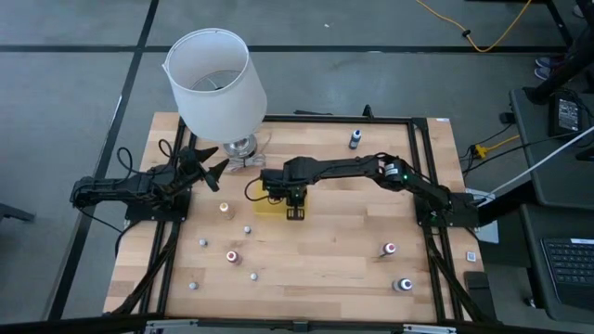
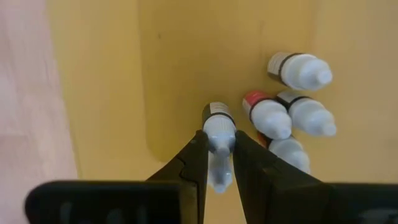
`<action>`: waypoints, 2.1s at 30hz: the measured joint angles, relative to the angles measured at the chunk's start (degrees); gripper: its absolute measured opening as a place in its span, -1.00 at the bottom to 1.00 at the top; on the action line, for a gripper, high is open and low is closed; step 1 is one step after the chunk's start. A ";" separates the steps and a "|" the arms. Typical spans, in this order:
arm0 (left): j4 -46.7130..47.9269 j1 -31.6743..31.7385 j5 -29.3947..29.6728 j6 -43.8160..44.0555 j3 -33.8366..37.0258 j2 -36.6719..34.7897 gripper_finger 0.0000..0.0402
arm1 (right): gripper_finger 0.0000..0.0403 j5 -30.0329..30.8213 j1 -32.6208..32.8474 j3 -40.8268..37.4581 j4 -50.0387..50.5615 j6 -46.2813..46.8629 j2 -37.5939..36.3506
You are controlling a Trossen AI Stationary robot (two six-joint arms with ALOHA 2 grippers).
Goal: Pick & Place food coloring
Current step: Put the black food coloring bottle into the yellow bin, then put the red food coloring bottle into the yellow bin
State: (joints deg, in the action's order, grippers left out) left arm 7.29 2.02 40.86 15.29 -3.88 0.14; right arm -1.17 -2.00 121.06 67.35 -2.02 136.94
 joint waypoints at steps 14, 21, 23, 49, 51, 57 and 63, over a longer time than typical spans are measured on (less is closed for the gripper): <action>-0.01 0.00 0.00 0.00 0.00 0.00 0.56 | -0.65 0.02 -0.04 -0.03 -0.35 -0.17 0.00; -0.01 0.00 0.00 0.00 0.00 -0.02 0.55 | -0.46 0.04 -0.26 -0.03 -0.30 0.20 0.00; -0.01 0.00 0.00 0.00 -0.01 -0.01 0.56 | -0.39 0.04 -0.31 -0.03 -0.30 0.20 0.00; -0.02 0.00 0.00 0.00 -0.01 -0.01 0.55 | -0.05 1.22 1.13 3.79 4.01 10.61 -8.88; -0.01 0.00 0.00 0.00 0.00 -0.02 0.55 | -0.03 1.17 1.86 0.85 3.91 10.96 -11.73; -0.01 0.00 0.00 0.00 0.00 0.00 0.56 | 0.09 1.16 5.10 -12.67 -0.03 14.49 -22.32; -0.02 0.00 0.00 0.00 0.00 -0.02 0.55 | 0.26 1.09 11.23 -27.34 -1.09 22.59 -33.41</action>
State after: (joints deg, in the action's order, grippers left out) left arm 7.27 2.02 40.86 15.29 -3.88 0.12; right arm -0.08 9.23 93.72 66.26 20.57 103.53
